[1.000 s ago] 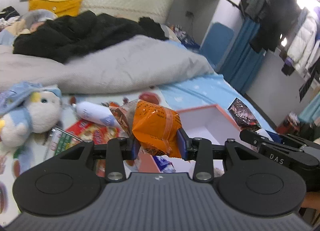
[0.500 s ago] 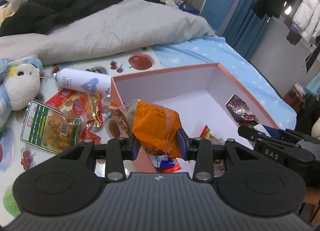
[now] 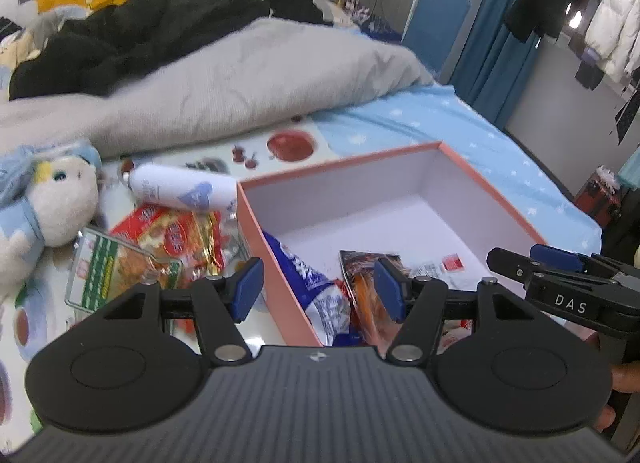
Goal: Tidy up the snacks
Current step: 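Open both tools to drop the bags into the pink box, then move both open tools toward the green-label snack pack on the bed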
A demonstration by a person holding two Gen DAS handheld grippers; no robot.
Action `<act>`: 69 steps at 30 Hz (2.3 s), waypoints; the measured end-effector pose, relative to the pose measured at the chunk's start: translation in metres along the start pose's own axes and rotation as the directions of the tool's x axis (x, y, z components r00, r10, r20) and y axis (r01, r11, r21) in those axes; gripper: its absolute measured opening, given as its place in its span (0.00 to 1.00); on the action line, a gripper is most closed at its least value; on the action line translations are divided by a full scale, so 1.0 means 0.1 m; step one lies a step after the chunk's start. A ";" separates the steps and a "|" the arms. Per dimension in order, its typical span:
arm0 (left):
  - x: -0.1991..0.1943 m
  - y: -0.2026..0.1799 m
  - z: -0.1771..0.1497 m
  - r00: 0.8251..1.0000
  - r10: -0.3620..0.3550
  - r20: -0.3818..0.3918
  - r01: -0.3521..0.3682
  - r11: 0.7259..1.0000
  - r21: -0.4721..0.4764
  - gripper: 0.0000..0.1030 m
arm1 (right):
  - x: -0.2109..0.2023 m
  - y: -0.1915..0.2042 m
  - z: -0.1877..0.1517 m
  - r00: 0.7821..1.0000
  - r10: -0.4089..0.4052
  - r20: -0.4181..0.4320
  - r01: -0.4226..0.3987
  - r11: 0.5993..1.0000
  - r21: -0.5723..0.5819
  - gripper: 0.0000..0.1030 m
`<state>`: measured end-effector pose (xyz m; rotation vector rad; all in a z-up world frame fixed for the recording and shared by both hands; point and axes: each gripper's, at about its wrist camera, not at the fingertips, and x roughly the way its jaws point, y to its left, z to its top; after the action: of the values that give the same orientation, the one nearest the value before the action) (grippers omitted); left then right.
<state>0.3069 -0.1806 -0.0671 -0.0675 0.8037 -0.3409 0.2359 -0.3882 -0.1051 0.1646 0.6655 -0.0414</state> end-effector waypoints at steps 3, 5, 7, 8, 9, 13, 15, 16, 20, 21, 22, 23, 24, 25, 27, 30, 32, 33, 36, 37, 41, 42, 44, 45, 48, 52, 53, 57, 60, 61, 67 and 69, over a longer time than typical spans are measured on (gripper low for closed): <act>-0.17 0.05 0.05 0.999 0.000 0.038 0.000 1.000 -0.002 0.64 | -0.11 0.07 0.08 0.999 0.009 0.037 -0.009 1.000 -0.003 0.68; -0.29 0.09 0.08 0.998 -0.001 0.061 0.001 1.000 -0.008 0.64 | -0.18 0.11 0.13 0.998 0.019 0.064 -0.019 1.000 -0.002 0.68; -0.41 0.14 0.09 0.996 0.000 0.085 0.001 1.000 -0.009 0.64 | -0.27 0.18 0.19 0.995 0.034 0.092 -0.034 0.999 -0.004 0.68; -0.47 0.15 0.10 0.995 0.003 0.096 -0.003 1.000 -0.008 0.64 | -0.31 0.21 0.21 0.994 0.041 0.104 -0.040 0.999 -0.008 0.68; -0.53 0.17 0.10 0.994 0.008 0.107 -0.007 1.000 -0.007 0.64 | -0.36 0.25 0.22 0.992 0.047 0.118 -0.046 0.999 -0.016 0.68; -0.76 0.28 0.08 0.989 0.013 0.145 -0.011 1.000 -0.016 0.64 | -0.52 0.41 0.25 0.984 0.079 0.157 -0.074 0.997 -0.038 0.68; -0.88 0.33 0.06 0.986 0.020 0.164 -0.018 1.000 -0.016 0.64 | -0.59 0.48 0.25 0.980 0.097 0.171 -0.090 0.995 -0.045 0.68; -0.93 0.35 0.04 0.985 0.023 0.173 -0.021 1.000 -0.015 0.64 | -0.63 0.53 0.24 0.978 0.108 0.177 -0.101 0.994 -0.051 0.68; -1.12 0.47 -0.03 0.979 0.035 0.201 -0.030 0.999 -0.026 0.64 | -0.71 0.70 0.20 0.972 0.140 0.189 -0.129 0.989 -0.073 0.68; -1.17 0.50 -0.05 0.978 0.039 0.206 -0.033 0.999 -0.030 0.64 | -0.73 0.74 0.18 0.970 0.152 0.192 -0.139 0.987 -0.079 0.68; -1.21 0.54 -0.07 0.977 0.042 0.211 -0.035 0.999 -0.035 0.64 | -0.75 0.77 0.17 0.968 0.160 0.193 -0.146 0.986 -0.085 0.68; -1.24 0.57 -0.09 0.976 0.043 0.215 -0.036 0.999 -0.039 0.64 | -0.77 0.82 0.16 0.966 0.167 0.195 -0.152 0.984 -0.092 0.68; -1.27 0.60 -0.12 0.975 0.048 0.218 -0.039 0.998 -0.044 0.64 | -0.79 0.86 0.14 0.965 0.175 0.198 -0.158 0.983 -0.099 0.68; -1.30 0.64 -0.14 0.974 0.053 0.220 -0.043 0.998 -0.048 0.64 | -0.80 0.90 0.12 0.963 0.183 0.198 -0.164 0.981 -0.106 0.68; -1.35 0.70 -0.20 0.973 0.060 0.223 -0.048 0.997 -0.057 0.64 | -0.82 0.98 0.08 0.961 0.196 0.195 -0.176 0.977 -0.116 0.68; -1.41 0.81 -0.30 0.972 0.070 0.224 -0.055 0.996 -0.071 0.64 | -0.83 1.11 0.00 0.960 0.208 0.187 -0.185 0.974 -0.131 0.68; -1.45 0.87 -0.36 0.972 0.077 0.224 -0.061 0.995 -0.078 0.64 | -0.83 1.19 -0.05 0.960 0.217 0.176 -0.193 0.971 -0.143 0.68; -1.47 0.91 -0.40 0.971 0.081 0.224 -0.064 0.995 -0.082 0.64 | -0.83 1.23 -0.08 0.959 0.222 0.175 -0.197 0.969 -0.149 0.68; -1.53 1.01 -0.50 0.970 0.095 0.225 -0.076 0.993 -0.093 0.64 | -0.85 1.34 -0.17 0.957 0.231 0.174 -0.204 0.966 -0.159 0.68; -1.56 1.05 -0.54 0.969 0.098 0.225 -0.078 0.992 -0.098 0.64 | -0.85 1.37 -0.19 0.956 0.236 0.173 -0.210 0.965 -0.156 0.68; -1.64 1.19 -0.70 0.970 0.106 0.218 -0.081 0.989 -0.120 0.64 | -0.85 1.46 -0.29 0.954 0.251 0.166 -0.226 0.962 -0.155 0.68; -1.66 1.21 -0.73 0.971 0.109 0.215 -0.083 0.989 -0.126 0.64 | -0.86 1.49 -0.32 0.953 0.256 0.163 -0.230 0.960 -0.159 0.68; -1.67 1.27 -0.82 0.972 0.111 0.206 -0.083 0.987 -0.141 0.64 | -0.87 1.55 -0.39 0.953 0.259 0.157 -0.233 0.958 -0.168 0.68; -1.68 1.30 -0.87 0.974 0.109 0.201 -0.080 0.986 -0.148 0.64 | -0.86 1.58 -0.42 0.954 0.258 0.155 -0.232 0.958 -0.171 0.68; -1.67 1.40 -1.02 0.977 0.110 0.184 -0.078 0.982 -0.171 0.64 | -0.83 1.69 -0.48 0.955 0.260 0.143 -0.232 0.955 -0.187 0.68; -1.65 1.54 -1.17 0.979 0.113 0.168 -0.080 0.978 -0.191 0.64 | -0.80 1.79 -0.58 0.952 0.269 0.143 -0.239 0.951 -0.197 0.68; -1.65 1.58 -1.20 0.978 0.119 0.170 -0.085 0.977 -0.195 0.64 | -0.80 1.81 -0.61 0.952 0.271 0.142 -0.241 0.950 -0.197 0.68; -1.70 1.74 -1.27 0.975 0.131 0.177 -0.085 0.965 -0.246 0.64 | -0.78 1.89 -0.75 0.951 0.291 0.107 -0.268 0.944 -0.191 0.68; -1.73 1.80 -1.36 0.973 0.158 0.165 -0.115 0.963 -0.242 0.64 | -0.76 1.95 -0.90 0.950 0.303 0.072 -0.283 0.937 -0.205 0.68; -1.72 1.82 -1.40 0.974 0.163 0.157 -0.121 0.962 -0.244 0.64 | -0.75 1.97 -0.97 0.951 0.303 0.059 -0.285 0.936 -0.206 0.68; -1.59 1.96 -1.56 0.980 0.167 0.108 -0.131 0.951 -0.281 0.64 | -0.65 2.04 -1.16 0.952 0.308 -0.003 -0.301 0.928 -0.220 0.68; -1.50 2.00 -1.58 0.981 0.170 0.094 -0.137 0.949 -0.283 0.64 | -0.60 2.08 -1.18 0.951 0.308 -0.003 -0.300 0.926 -0.230 0.68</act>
<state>0.1521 0.0675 -0.1102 -0.2822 0.7307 -0.0739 0.1359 -0.1649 -0.1307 0.0439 0.6006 0.3307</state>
